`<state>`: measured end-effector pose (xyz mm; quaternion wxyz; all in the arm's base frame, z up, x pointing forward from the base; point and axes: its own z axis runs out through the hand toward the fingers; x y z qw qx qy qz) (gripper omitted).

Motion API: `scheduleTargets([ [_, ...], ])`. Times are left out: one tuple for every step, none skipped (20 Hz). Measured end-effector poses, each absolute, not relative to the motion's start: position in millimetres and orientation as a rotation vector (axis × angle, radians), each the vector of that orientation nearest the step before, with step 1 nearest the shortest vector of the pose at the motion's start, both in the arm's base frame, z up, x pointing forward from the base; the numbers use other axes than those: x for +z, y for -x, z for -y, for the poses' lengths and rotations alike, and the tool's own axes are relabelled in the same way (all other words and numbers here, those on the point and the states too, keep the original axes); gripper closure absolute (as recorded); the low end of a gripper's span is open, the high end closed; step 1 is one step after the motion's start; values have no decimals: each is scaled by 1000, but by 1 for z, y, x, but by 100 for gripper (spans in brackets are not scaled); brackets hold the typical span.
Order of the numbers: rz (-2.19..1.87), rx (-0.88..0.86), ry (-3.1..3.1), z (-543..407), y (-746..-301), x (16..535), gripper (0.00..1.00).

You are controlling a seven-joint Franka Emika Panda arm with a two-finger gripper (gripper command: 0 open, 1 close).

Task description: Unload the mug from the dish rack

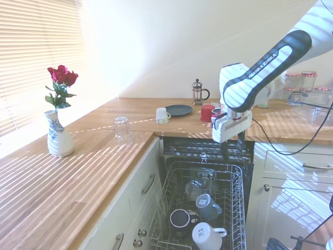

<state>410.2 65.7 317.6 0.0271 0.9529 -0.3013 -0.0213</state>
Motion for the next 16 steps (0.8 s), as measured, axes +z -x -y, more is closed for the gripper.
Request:
scheduleTargets([
  [882, -81, -2955, -70, -406, 306, 0],
  [831, -99, -2964, -73, -402, 295, 0],
  [777, -117, -2970, -78, -398, 284, 0],
  [713, -133, -2969, -84, -393, 274, 0],
  [646, -145, -2967, -93, -388, 264, 0],
  [575, -155, -2963, -102, -383, 254, 0],
  [512, -165, -2956, -113, -379, 244, 0],
  [461, -176, -2943, -124, -375, 234, 0],
  [419, -179, -2930, -135, -372, 224, 0],
  [385, -187, -2916, -143, -372, 214, 0],
  [352, -199, -2902, -152, -372, 205, 0],
  [320, -212, -2891, -159, -375, 194, 0],
  [295, -226, -2884, -165, -378, 185, 0],
  [271, -241, -2881, -171, -381, 176, 0],
  [246, -249, -2877, -177, -385, 169, 0],
  [221, -256, -2873, -182, -388, 161, 0],
])
